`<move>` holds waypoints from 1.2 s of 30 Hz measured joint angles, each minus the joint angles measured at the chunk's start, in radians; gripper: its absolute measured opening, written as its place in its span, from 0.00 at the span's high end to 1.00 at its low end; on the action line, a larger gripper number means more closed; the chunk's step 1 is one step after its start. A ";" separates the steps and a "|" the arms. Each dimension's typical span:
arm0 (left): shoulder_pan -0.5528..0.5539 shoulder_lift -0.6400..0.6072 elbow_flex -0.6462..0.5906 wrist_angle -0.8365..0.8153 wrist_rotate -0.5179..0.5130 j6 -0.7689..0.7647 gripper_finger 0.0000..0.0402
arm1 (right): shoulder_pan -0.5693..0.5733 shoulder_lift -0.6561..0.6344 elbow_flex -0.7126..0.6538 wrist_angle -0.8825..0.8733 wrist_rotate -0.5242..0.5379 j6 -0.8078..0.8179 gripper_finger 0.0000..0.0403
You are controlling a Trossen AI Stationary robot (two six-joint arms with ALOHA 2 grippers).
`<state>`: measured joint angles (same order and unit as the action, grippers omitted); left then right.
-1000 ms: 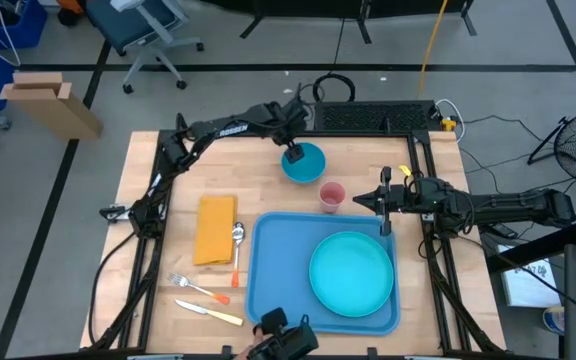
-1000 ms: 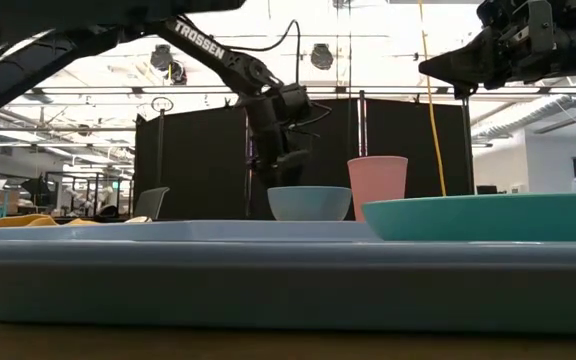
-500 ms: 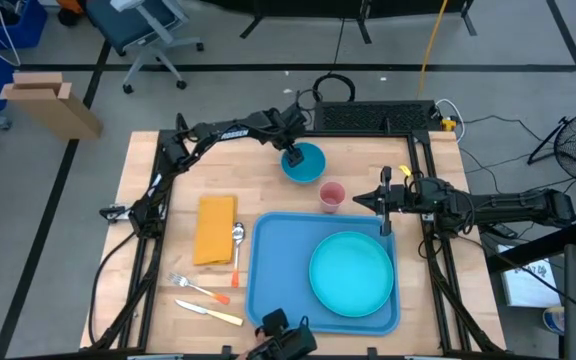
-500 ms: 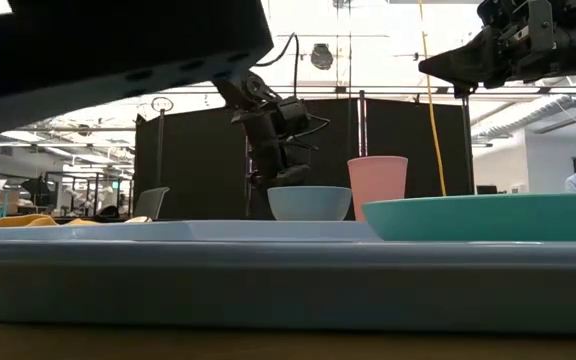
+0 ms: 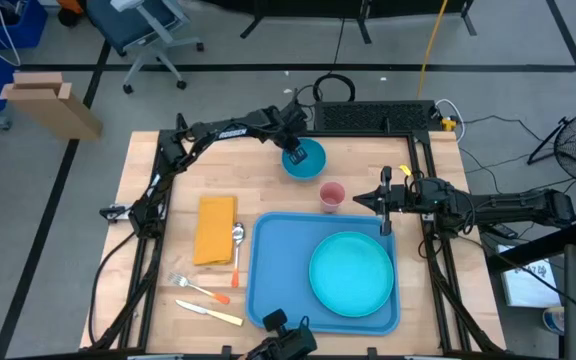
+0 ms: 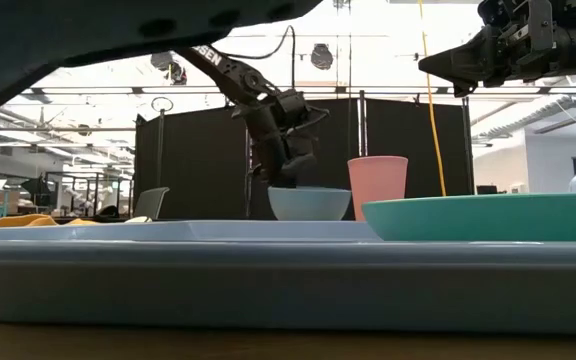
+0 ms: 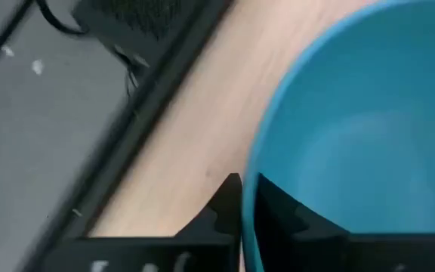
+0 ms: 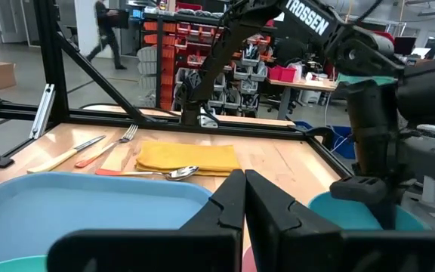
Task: Set up tray
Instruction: Put the light blue bowl on the light green plate
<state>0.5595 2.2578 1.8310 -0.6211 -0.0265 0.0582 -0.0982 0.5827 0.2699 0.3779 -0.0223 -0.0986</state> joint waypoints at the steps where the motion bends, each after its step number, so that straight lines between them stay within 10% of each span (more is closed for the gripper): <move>1: 0.000 -0.001 0.000 0.002 0.001 0.000 0.96 | 0.000 0.000 0.000 0.000 0.000 0.000 1.00; 23: -0.037 -0.350 -0.005 -0.265 0.014 0.014 0.98 | 0.000 0.000 0.000 -0.018 -0.006 0.007 1.00; 36: -0.408 -0.369 -0.006 -0.301 0.073 0.050 0.98 | 0.000 -0.093 0.000 -0.091 -0.076 0.007 1.00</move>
<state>0.1518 1.8885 1.8252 -0.9221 0.0468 0.1077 -0.0986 0.4895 0.2703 0.2873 -0.0983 -0.0917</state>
